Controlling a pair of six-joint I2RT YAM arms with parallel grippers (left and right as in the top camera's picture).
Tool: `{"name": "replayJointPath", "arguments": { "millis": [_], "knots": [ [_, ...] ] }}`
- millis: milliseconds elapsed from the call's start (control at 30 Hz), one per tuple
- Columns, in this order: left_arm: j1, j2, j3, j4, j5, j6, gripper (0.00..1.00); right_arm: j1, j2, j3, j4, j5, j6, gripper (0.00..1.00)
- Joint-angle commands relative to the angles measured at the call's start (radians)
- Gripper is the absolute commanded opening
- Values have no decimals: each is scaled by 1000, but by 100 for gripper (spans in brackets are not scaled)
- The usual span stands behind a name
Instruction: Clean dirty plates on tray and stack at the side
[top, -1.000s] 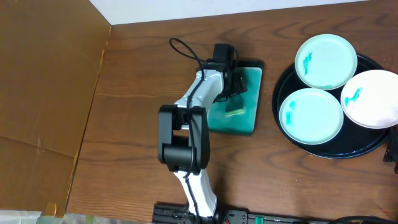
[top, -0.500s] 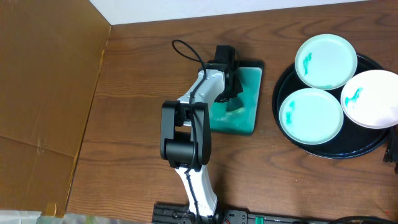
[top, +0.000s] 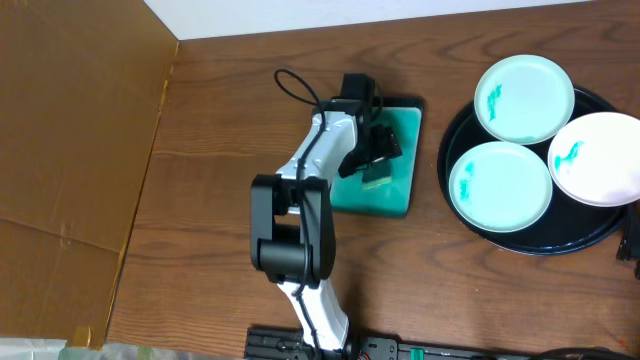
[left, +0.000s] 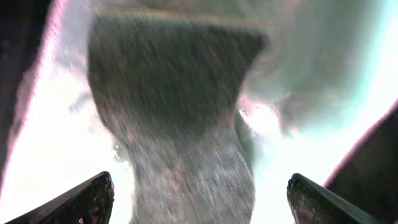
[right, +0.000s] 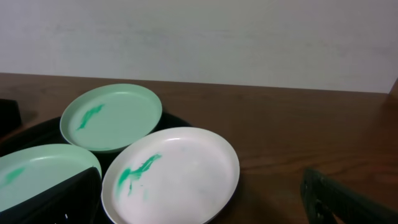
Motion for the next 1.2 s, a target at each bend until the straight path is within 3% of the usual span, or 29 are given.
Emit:
{"name": "replayJointPath", "arguments": {
  "millis": [0,300,400,467,533,567,600,700,733,767,800,833,1100,1167],
  "knots": [
    [0,-12,-11,-15,52,-6,89,-9,-2,-2,-4,1,-11,99],
    [1,-11,-108,43,-8,-6,88,-9,-2,-2,-4,1,-11,99],
    [0,-11,-114,58,-27,-6,78,-9,-2,-2,-4,1,-11,99],
    [1,-11,-114,57,-27,-6,50,-9,-2,-2,-4,1,-11,99],
    [0,-11,-114,55,-27,-6,31,-9,-2,-2,-4,1,-11,99],
    [0,-11,-114,55,-27,-7,10,-9,-2,-2,-4,1,-11,99],
    [0,-11,-114,55,-27,-7,7,-9,-2,-2,-4,1,-11,99],
    [0,-11,-114,66,-31,-5,9,-9,-2,-2,-4,1,-11,99],
    [1,-11,-114,74,-38,-5,28,-9,-2,-2,-4,1,-11,99],
    [1,-11,-114,85,-53,-5,57,-9,-2,-2,-4,1,-11,99],
    [1,-11,-114,97,-72,-5,76,-9,-2,-2,-4,1,-11,99],
    [1,-11,-114,111,-96,-5,83,-9,-2,-2,-4,1,-11,99],
    [1,-11,-114,211,-196,6,87,-9,-2,-2,-4,1,-11,99],
    [0,-11,-114,212,-195,6,68,-9,-2,-2,-4,1,-11,99]
  ]
}}
